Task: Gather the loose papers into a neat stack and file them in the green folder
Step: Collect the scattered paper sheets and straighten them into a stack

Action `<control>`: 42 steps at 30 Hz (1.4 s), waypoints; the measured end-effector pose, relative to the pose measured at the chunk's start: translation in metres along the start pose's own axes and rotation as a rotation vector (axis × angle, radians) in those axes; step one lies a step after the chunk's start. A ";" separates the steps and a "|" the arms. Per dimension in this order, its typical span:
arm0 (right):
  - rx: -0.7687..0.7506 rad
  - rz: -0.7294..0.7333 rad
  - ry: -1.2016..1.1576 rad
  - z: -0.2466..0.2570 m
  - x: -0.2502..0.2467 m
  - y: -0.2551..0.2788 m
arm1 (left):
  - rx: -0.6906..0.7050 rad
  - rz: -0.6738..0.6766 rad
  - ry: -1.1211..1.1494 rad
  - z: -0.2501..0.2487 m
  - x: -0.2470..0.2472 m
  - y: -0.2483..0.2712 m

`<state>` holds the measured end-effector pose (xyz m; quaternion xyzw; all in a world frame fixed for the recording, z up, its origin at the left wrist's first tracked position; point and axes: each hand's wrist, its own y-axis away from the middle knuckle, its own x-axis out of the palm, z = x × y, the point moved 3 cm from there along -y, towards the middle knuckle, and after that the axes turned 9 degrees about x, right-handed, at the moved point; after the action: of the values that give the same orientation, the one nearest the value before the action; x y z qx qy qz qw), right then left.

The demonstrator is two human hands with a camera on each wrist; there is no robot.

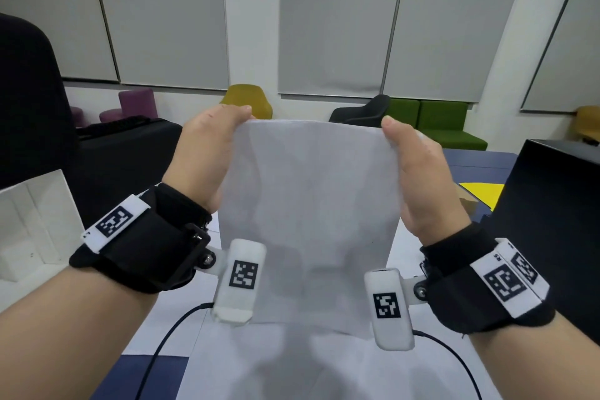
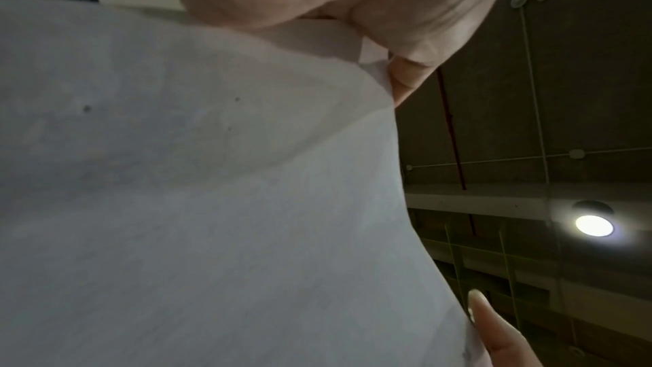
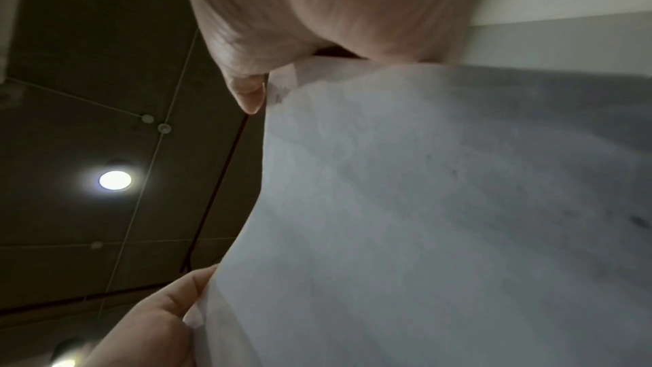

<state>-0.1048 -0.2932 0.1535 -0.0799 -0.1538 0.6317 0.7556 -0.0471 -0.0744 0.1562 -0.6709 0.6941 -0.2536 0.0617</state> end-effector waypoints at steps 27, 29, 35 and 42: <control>0.332 0.252 0.039 -0.079 -0.020 0.012 | -0.198 0.336 -0.051 0.071 -0.033 0.027; 0.319 0.245 0.064 -0.075 -0.020 0.011 | -0.159 0.303 -0.054 0.066 -0.028 0.025; 0.211 0.223 0.088 -0.059 -0.028 0.003 | -0.028 0.312 -0.017 0.052 -0.024 0.022; 0.278 0.173 0.213 -0.100 -0.037 0.019 | -0.067 0.294 -0.069 0.099 -0.029 0.047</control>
<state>-0.0948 -0.3187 0.0487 -0.0542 0.0230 0.6973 0.7143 -0.0445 -0.0751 0.0425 -0.5719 0.7905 -0.1951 0.0995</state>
